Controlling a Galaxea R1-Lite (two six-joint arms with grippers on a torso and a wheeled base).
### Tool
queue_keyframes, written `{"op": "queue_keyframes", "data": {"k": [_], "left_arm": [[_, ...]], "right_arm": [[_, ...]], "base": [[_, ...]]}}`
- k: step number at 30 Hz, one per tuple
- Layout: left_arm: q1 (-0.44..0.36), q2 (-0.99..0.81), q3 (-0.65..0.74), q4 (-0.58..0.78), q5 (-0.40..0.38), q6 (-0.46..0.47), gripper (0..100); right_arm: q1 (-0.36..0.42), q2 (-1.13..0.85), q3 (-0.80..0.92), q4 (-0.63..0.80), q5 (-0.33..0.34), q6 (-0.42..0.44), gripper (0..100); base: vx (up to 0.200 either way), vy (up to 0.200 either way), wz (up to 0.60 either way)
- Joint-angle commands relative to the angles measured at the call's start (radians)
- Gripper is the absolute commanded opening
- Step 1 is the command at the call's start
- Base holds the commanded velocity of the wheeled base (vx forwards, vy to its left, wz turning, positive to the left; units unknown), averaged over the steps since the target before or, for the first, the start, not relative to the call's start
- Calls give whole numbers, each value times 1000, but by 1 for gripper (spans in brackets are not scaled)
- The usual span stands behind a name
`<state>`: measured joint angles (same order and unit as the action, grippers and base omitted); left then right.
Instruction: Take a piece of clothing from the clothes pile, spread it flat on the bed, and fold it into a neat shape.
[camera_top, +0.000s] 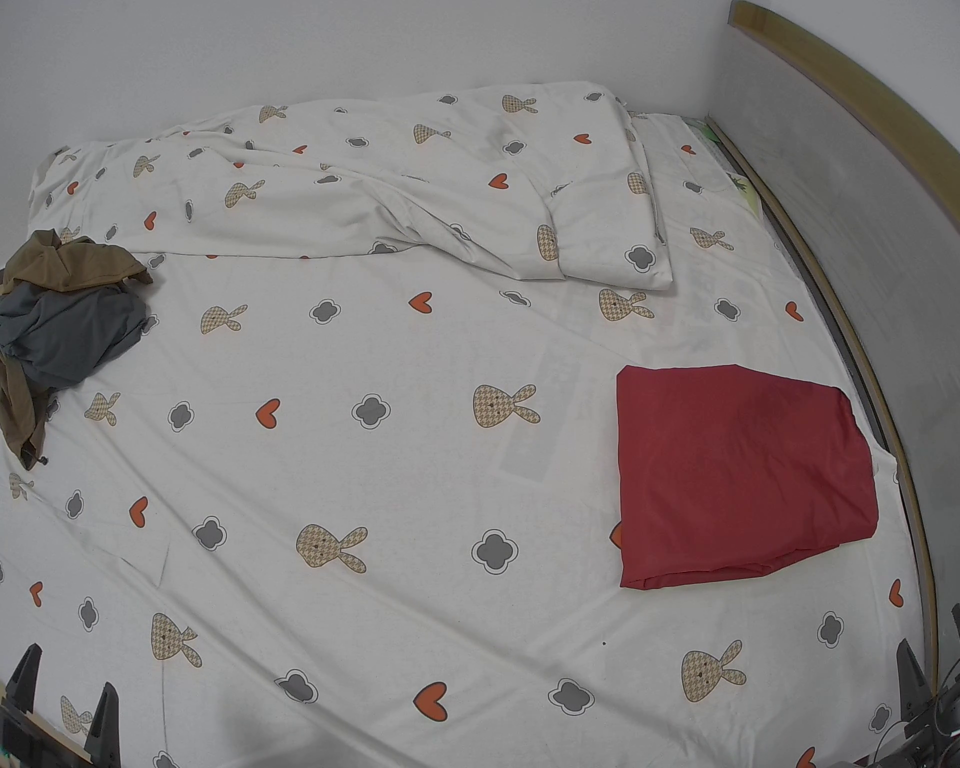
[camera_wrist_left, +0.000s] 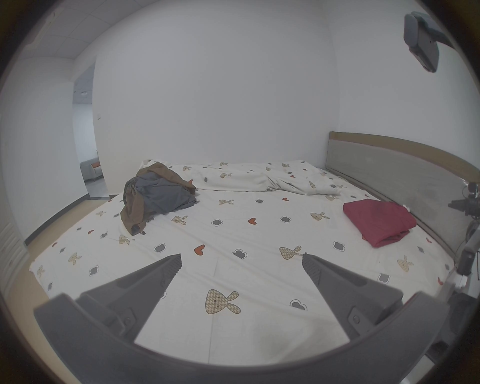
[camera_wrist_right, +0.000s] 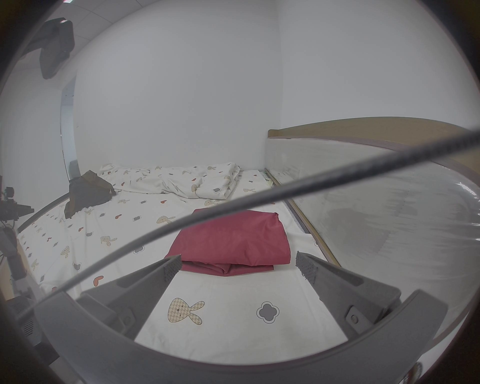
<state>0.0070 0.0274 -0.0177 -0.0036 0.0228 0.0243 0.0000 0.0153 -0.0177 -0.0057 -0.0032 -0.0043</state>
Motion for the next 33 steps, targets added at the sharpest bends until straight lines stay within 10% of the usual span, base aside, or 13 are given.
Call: {"op": "queue_keyframes", "data": {"k": [1, 33], "left_arm": [[-5, -27, 18, 2, -3, -40, 100], [-5, -27, 18, 2, -1, -29, 100]], "right_arm": [[0, -14, 18, 0, 0, 0, 100], [2, -14, 18, 0, 0, 0, 100]], "base": [[0, 0, 0], [0, 0, 0]]}}
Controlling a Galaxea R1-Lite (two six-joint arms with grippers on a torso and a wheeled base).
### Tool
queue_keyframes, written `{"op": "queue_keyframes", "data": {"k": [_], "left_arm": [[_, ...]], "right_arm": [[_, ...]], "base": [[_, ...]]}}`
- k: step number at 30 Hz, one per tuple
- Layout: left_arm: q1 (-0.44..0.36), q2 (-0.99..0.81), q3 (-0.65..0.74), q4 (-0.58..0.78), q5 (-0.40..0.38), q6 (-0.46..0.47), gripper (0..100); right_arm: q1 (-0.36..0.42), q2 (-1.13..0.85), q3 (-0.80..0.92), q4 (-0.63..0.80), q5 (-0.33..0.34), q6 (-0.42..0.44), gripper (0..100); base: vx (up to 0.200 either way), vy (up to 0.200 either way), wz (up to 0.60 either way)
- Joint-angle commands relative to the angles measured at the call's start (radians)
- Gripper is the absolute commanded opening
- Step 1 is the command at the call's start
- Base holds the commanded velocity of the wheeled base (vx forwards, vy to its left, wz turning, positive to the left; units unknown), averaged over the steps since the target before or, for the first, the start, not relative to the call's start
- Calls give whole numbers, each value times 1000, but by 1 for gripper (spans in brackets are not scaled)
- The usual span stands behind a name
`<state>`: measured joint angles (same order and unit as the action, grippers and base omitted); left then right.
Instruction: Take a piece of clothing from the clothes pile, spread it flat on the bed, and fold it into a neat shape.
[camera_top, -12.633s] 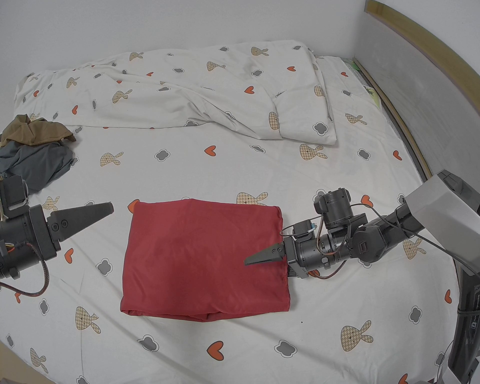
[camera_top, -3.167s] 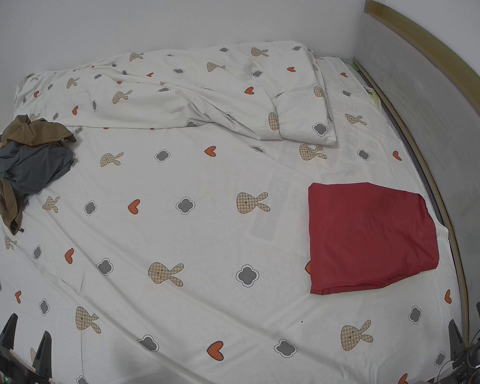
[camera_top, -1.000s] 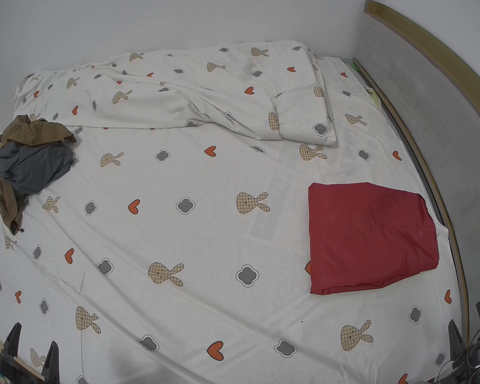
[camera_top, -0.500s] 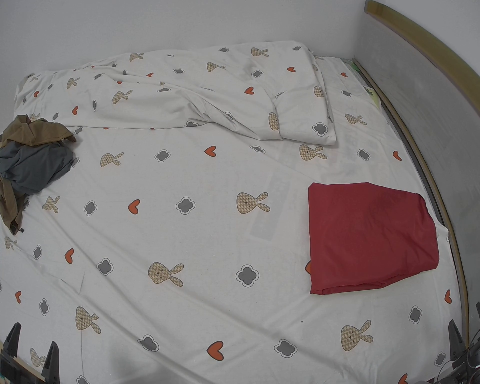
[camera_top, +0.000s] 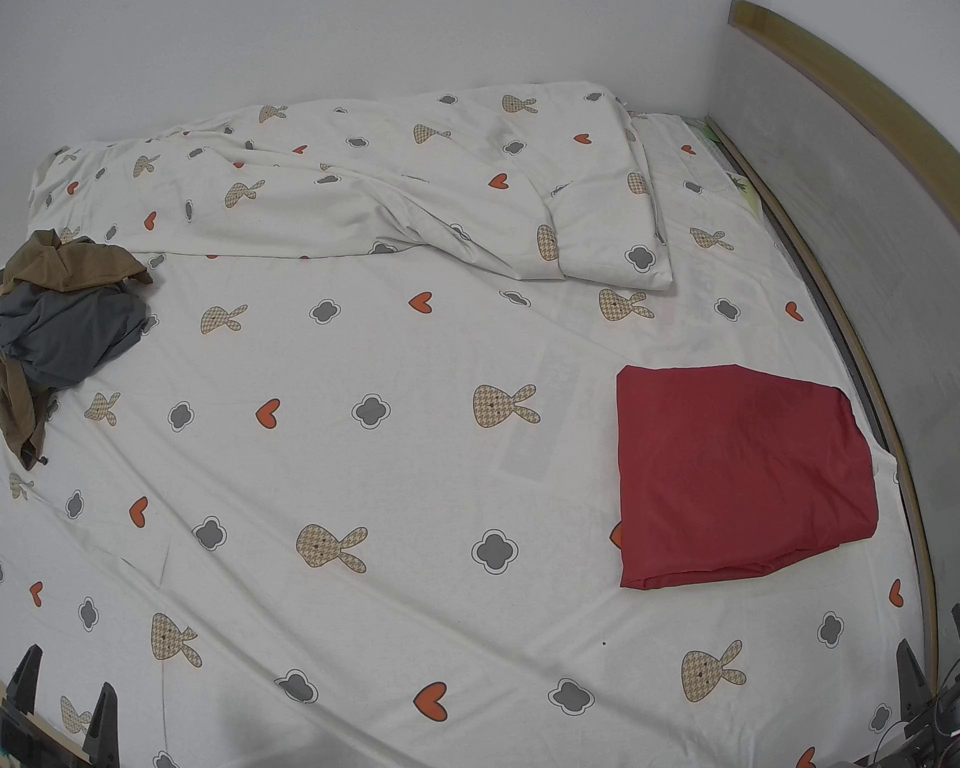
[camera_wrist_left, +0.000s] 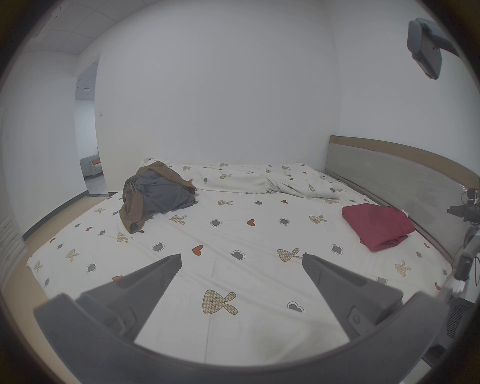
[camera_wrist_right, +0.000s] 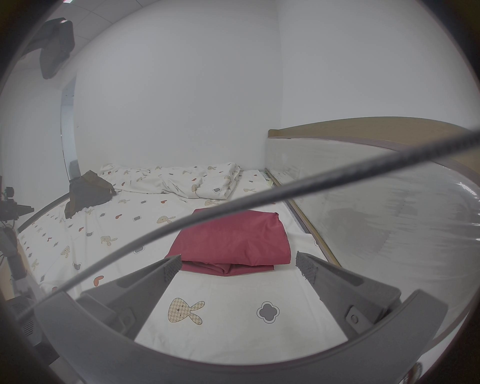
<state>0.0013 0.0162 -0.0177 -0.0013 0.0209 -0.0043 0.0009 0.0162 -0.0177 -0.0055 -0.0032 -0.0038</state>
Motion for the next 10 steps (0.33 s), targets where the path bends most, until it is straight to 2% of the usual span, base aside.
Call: {"op": "queue_keyframes", "data": {"k": [1, 10], "left_arm": [[0, -16, 18, 0, 1, 0, 100], [0, -16, 18, 0, 1, 0, 100]], "right_arm": [[1, -15, 18, -1, 0, -1, 100], [-1, -13, 18, -1, 0, 1, 100]], "base": [[0, 0, 0], [0, 0, 0]]}}
